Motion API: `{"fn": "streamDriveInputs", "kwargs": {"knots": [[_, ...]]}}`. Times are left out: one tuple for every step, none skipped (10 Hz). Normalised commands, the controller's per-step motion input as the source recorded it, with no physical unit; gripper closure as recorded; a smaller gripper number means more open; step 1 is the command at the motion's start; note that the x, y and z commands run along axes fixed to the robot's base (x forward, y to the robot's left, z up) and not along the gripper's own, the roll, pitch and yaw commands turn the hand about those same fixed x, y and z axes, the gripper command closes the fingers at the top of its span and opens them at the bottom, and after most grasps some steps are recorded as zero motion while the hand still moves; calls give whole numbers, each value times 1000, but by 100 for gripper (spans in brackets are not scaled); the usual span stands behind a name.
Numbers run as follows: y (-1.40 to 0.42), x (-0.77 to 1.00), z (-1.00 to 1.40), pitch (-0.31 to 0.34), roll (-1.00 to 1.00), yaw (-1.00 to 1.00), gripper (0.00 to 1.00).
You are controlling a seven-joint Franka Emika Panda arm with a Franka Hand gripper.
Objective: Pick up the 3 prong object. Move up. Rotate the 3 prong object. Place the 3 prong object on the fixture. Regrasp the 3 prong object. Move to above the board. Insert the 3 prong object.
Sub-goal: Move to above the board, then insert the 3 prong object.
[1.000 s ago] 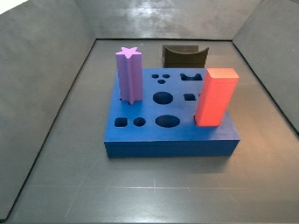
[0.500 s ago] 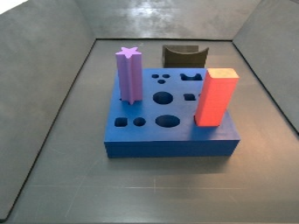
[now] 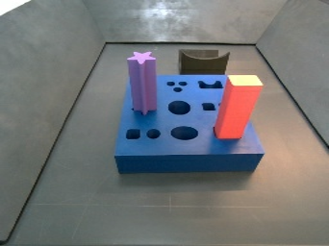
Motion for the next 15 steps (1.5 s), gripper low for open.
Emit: {"fn": "streamDriveInputs", "kwargs": {"knots": [[-26, -93, 2, -84, -1000, -67, 100], [3, -75, 1, -85, -887, -59, 100], [16, -65, 5, -72, -661, -42, 100], [11, -50, -3, -55, -399, -22, 100], [8, -35, 0, -39, -263, -17, 100], [10, -27, 1, -28, -205, -15, 100], [0, 0, 0, 0, -6, 0, 100], [49, 0, 0, 0, -47, 0, 100], [49, 60, 0, 0, -43, 0, 100], [69, 126, 0, 19, -33, -51, 100], [191, 366, 6, 146, -86, -343, 100], [254, 431, 0, 150, -139, -491, 100], [214, 411, 0, 149, -111, -557, 100], [251, 326, 0, 129, -120, -546, 100], [243, 277, 0, 101, -126, -569, 100]]}}
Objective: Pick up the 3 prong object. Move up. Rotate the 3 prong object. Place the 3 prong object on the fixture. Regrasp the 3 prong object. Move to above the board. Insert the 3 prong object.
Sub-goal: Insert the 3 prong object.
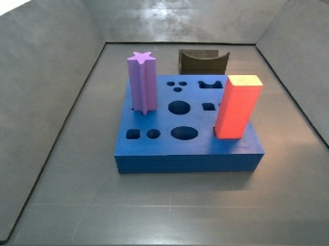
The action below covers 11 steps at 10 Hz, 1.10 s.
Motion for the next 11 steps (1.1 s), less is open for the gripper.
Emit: {"fn": "streamDriveInputs", "kwargs": {"knots": [[206, 237, 0, 71, -124, -614, 100], [246, 123, 0, 43, -106, -606, 100], [183, 57, 0, 27, -77, -691, 100], [120, 49, 0, 19, -90, -734, 100], [40, 34, 0, 14, -49, -849, 100], [0, 57, 0, 0, -73, -903, 100], [37, 77, -23, 0, -69, -857, 100], [197, 29, -11, 0, -83, -680, 100], [6, 0, -3, 0, 0, -186, 100], [189, 129, -209, 0, -59, -246, 100], [277, 209, -649, -11, 0, -277, 100]]}}
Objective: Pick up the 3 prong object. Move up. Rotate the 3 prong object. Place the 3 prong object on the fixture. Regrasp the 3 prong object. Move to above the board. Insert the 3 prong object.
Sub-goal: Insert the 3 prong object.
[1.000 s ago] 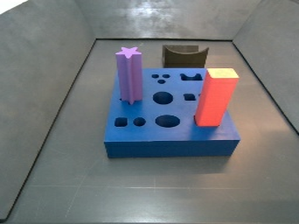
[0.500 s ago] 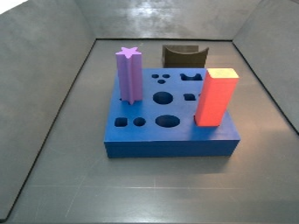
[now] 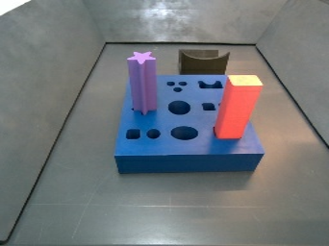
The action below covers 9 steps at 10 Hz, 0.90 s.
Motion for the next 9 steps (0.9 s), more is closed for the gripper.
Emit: {"fn": "streamDriveInputs", "kwargs": {"knots": [[254, 57, -706, -104, 0, -371, 100], [200, 0, -623, -99, 0, -391, 100], [134, 0, -237, -49, 0, -277, 100], [163, 0, -223, -19, 0, -471, 100], [160, 20, -303, -76, -4, -811, 100], [129, 0, -91, -29, -34, -451, 100], [211, -29, -114, -23, -3, -586, 100], [277, -23, -197, -11, 0, -671, 100], [234, -60, -214, -37, 0, -606, 100]]}}
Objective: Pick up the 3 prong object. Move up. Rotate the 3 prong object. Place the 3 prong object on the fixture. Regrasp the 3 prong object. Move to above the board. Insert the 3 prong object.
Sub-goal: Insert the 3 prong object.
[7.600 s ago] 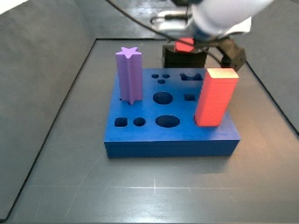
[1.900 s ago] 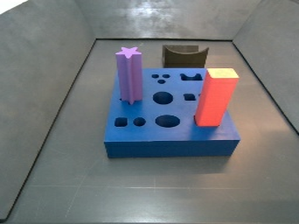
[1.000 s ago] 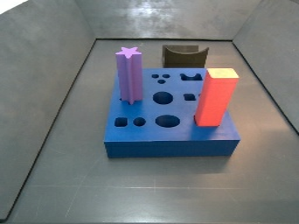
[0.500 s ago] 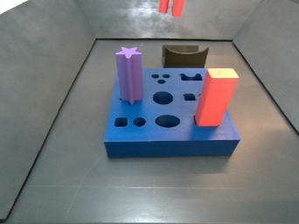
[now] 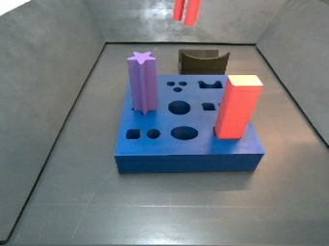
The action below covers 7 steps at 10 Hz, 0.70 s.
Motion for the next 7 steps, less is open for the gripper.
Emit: {"fn": "streamDriveInputs", "kwargs": {"knots": [[0, 54, 0, 0, 0, -66, 100], [0, -6, -506, -67, 47, -154, 100], [11, -129, -749, -161, 34, -257, 100], [51, 0, -229, -37, 0, -123, 100], [160, 0, -800, -94, 57, -291, 100], [154, 0, -763, -111, 64, -271, 100], [97, 0, -317, -43, 0, -166, 100]]}}
